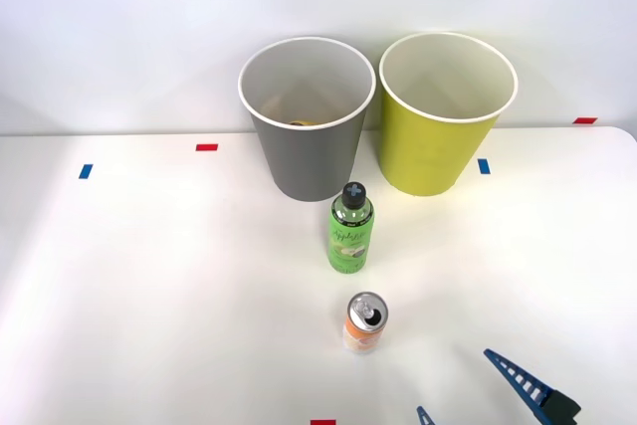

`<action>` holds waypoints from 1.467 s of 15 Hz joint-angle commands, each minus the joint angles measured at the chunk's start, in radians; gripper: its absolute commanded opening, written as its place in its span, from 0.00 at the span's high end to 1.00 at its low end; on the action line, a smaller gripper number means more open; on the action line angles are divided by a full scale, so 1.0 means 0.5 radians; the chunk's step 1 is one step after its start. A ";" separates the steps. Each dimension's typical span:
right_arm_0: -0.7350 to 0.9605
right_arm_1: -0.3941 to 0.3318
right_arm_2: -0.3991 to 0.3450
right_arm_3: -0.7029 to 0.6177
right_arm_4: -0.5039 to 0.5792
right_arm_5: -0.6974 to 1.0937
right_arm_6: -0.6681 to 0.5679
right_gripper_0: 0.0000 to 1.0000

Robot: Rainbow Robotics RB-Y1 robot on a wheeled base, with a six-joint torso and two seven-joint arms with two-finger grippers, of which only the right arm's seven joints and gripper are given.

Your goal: Put cans in the gray bin, plastic bottles in the light green bin

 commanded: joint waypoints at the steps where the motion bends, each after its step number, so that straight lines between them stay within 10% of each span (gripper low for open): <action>1: -0.170 0.000 0.093 0.003 -0.110 0.105 0.020 0.00; 22: -0.906 0.402 0.320 0.328 -0.211 0.495 0.032 0.00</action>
